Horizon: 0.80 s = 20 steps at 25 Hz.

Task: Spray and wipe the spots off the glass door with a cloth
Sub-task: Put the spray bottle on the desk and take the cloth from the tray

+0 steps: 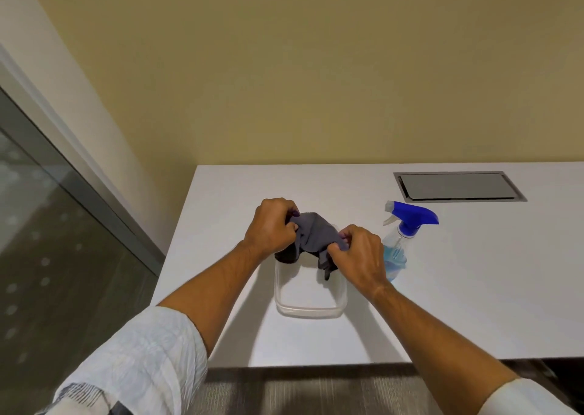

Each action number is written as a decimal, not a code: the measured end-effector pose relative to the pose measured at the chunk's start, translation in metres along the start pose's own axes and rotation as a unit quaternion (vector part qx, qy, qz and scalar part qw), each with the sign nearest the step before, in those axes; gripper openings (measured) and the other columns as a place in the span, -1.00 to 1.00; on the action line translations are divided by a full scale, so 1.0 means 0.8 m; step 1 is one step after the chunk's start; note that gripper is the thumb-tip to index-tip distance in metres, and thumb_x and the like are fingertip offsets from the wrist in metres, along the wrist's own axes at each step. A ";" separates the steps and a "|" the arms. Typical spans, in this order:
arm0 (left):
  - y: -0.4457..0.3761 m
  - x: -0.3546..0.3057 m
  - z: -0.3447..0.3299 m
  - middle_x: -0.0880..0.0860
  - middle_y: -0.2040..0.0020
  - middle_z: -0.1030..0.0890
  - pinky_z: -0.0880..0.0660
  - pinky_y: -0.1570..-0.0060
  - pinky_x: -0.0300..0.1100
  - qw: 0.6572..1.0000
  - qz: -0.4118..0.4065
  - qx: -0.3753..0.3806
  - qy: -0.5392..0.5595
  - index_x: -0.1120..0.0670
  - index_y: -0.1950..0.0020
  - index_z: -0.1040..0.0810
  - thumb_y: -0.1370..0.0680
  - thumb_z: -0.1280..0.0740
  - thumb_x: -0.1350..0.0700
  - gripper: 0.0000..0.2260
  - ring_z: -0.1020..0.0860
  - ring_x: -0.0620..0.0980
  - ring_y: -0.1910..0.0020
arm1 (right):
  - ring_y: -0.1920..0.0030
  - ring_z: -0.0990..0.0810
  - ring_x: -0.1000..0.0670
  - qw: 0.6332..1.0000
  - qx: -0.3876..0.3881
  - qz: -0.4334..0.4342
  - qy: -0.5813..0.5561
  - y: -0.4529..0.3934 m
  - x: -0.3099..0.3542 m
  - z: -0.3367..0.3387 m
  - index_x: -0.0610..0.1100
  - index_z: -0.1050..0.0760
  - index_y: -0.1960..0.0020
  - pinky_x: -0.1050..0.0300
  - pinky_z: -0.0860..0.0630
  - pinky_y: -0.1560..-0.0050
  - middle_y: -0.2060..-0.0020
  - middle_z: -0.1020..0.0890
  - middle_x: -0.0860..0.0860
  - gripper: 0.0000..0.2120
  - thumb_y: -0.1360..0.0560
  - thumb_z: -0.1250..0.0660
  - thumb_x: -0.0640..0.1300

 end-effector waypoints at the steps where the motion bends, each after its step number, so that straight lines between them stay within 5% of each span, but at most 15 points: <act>1: 0.001 -0.007 0.009 0.07 0.08 -0.67 -0.47 0.13 -0.24 1.000 -0.018 0.001 -0.008 0.15 0.01 -0.66 -0.40 -0.34 0.31 -0.79 -0.59 0.02 0.08 | 0.18 -0.57 0.01 1.000 0.002 0.003 -0.008 0.005 0.000 0.006 -0.18 -0.60 -0.01 0.12 -0.56 0.11 0.18 -0.66 -0.07 -0.79 -0.45 -0.42 -0.07; 8: 0.009 -0.055 0.077 0.06 0.03 -0.68 -0.45 0.07 -0.21 0.991 -0.124 -0.005 -0.057 0.13 0.00 -0.65 -0.40 -0.31 0.32 -0.75 -0.56 0.05 0.00 | 0.30 -0.60 0.04 0.994 0.084 0.045 -0.044 0.038 0.018 0.036 -0.04 -0.56 0.12 0.26 -0.61 0.25 0.32 -0.62 0.07 -0.82 -0.34 -0.50 -0.07; 14: 0.027 -0.087 0.118 0.04 0.02 -0.67 -0.43 0.08 -0.24 0.971 -0.207 0.058 -0.109 0.14 -0.05 -0.65 -0.37 -0.30 0.37 -0.68 -0.56 0.03 -0.01 | 0.20 -0.65 0.04 0.969 0.212 0.105 -0.068 0.045 0.060 0.057 -0.04 -0.62 0.08 0.28 -0.62 0.19 0.24 -0.67 0.06 -0.87 -0.39 -0.50 -0.08; 20: 0.051 -0.112 0.143 0.08 0.01 -0.66 -0.49 0.05 -0.13 0.946 -0.274 0.086 -0.149 0.13 -0.12 -0.63 -0.35 -0.34 0.39 -0.62 -0.56 0.07 -0.02 | 0.10 -0.62 0.12 0.974 0.103 0.185 -0.077 -0.008 0.148 0.110 -0.03 -0.57 -0.10 0.25 -0.54 0.11 0.12 -0.65 0.04 -0.73 -0.45 -0.37 -0.29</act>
Point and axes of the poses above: each hand's wrist, its own y-axis away from the middle knuckle, its own z-axis out of the back of the hand, x = y × z, the point moved 5 cm from there along -y, towards the middle knuckle
